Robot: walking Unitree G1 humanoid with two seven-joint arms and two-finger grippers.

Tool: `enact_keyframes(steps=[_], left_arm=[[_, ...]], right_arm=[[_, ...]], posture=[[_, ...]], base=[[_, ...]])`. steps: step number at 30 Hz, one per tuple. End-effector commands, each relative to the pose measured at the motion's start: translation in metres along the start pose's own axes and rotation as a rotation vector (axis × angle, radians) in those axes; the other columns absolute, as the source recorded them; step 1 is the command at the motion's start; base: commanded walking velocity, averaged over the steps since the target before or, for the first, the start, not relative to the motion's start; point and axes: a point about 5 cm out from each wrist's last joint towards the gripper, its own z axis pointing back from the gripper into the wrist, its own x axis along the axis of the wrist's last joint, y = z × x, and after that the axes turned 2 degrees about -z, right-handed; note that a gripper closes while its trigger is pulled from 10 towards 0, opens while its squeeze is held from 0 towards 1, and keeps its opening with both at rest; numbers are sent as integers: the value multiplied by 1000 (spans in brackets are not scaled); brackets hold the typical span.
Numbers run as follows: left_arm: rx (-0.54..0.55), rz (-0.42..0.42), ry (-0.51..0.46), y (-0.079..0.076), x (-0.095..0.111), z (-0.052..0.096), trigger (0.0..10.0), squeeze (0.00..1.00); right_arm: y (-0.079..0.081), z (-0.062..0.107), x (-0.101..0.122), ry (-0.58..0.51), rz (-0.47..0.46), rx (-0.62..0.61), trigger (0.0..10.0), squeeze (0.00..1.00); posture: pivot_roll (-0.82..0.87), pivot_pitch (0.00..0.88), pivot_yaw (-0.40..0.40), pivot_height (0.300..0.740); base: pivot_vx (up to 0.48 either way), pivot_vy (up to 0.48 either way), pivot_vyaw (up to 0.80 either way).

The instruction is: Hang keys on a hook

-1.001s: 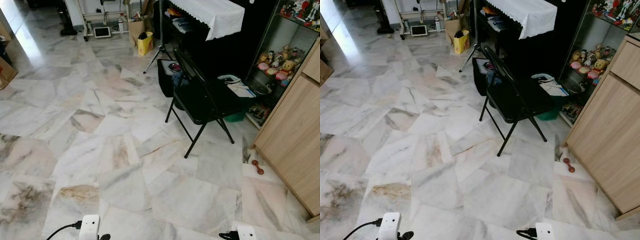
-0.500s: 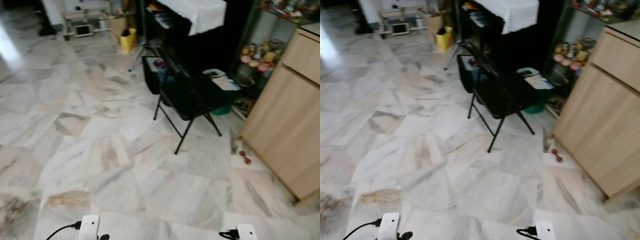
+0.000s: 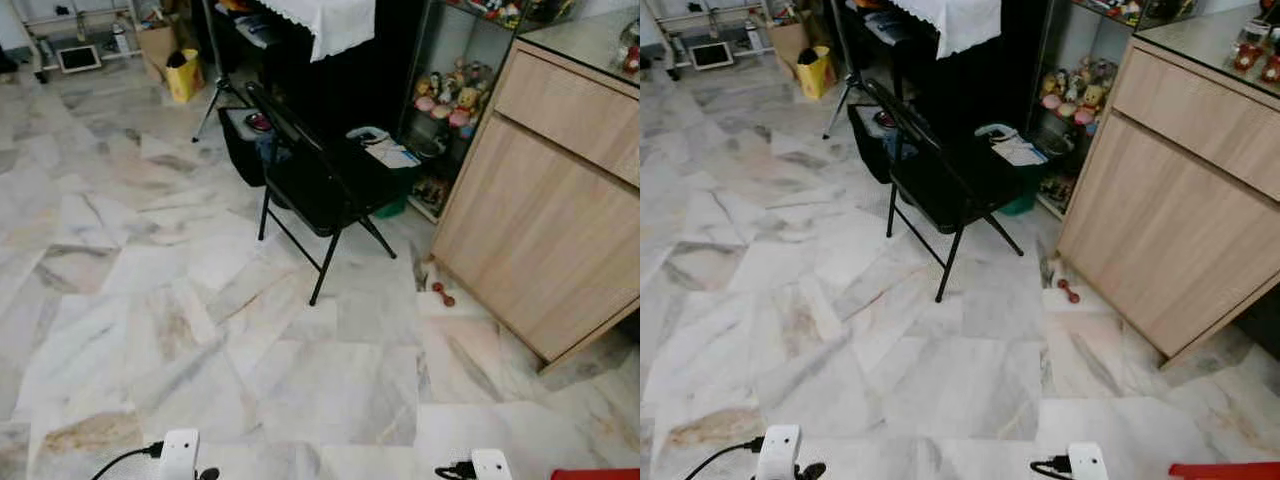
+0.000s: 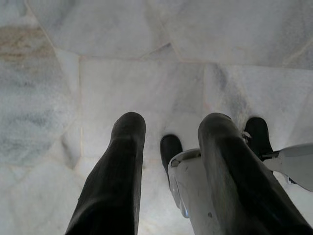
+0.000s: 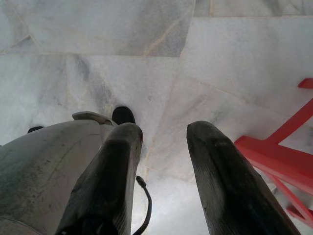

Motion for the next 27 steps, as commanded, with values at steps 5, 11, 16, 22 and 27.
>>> enact_keyframes(steps=[5, 11, 16, 22, 27], left_arm=[[9, 8, 23, 2, -7, 1, 10000, 0], [13, -8, 23, 3, -6, 1, 10000, 0], [6, -35, 19, 3, -4, 1, 10000, 0], [15, -13, 28, 4, -5, 1, 10000, 0], [16, -18, 31, 3, -4, 1, 10000, 0]], right_arm=[[-2, 1, -6, 20, 5, 0, 10000, 0], [-1, 1, -5, 18, 7, 0, 10000, 0], [-1, 1, -4, 18, 9, 5, 10000, 0], [-1, 1, -4, 16, 11, 3, 10000, 0], [-2, 1, -2, 16, 14, 0, 10000, 0]], posture=[[-81, 23, -8, 740], [-82, 25, -9, 740], [-84, 38, -12, 740], [-88, 43, -12, 740], [-85, 54, -12, 740]], base=[[0, 0, -761], [0, 0, -760], [0, -64, -759], [0, -242, -760], [0, 0, -758]])
